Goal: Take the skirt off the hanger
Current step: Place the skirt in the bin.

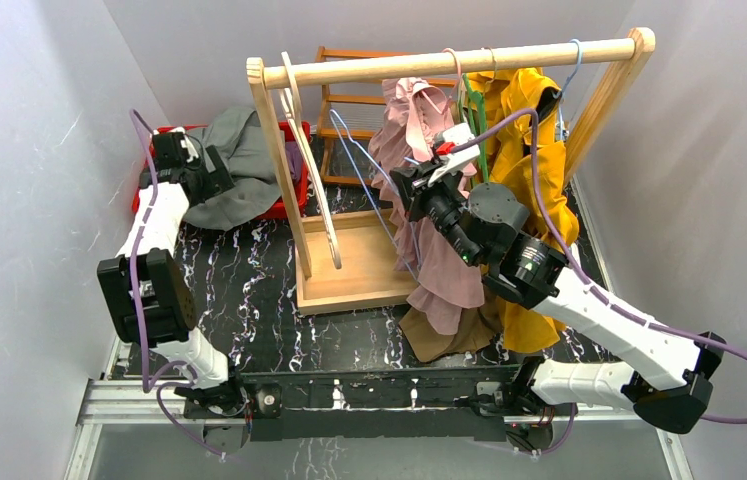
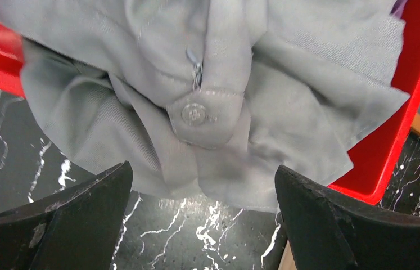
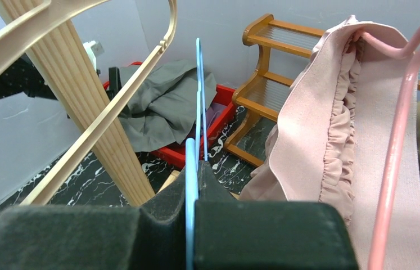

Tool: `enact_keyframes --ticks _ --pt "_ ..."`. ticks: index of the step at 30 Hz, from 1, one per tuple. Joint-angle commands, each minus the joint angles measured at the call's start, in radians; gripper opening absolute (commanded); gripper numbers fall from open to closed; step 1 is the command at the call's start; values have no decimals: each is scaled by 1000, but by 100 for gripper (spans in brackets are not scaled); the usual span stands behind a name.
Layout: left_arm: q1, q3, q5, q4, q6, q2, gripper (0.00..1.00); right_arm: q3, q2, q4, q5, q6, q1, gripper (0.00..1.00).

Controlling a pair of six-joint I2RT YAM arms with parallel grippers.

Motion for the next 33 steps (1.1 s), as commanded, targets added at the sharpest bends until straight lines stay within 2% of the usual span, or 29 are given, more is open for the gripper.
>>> enact_keyframes --ticks 1,6,9,15,19,23,26,33 --pt "6 -59 12 15 -48 -26 98 -4 -37 71 -15 2 -1 0" --pt "6 -108 47 85 -93 5 93 -14 -53 69 -10 11 -1 0" --pt "7 -83 53 71 -97 47 80 -12 -60 67 -8 13 -1 0" --pt "6 -61 25 68 -84 4 24 -11 -60 59 1 13 -1 0" --pt "5 -58 12 131 -82 -47 5 -10 -51 59 -2 11 -1 0" --pt "6 -11 43 199 -88 0 4 -2 -38 60 -5 11 -1 0" --pt "5 69 57 197 -101 93 0 3 -32 58 -4 13 -1 0" --pt "7 135 31 275 -102 297 0 12 -25 49 10 16 -1 0"
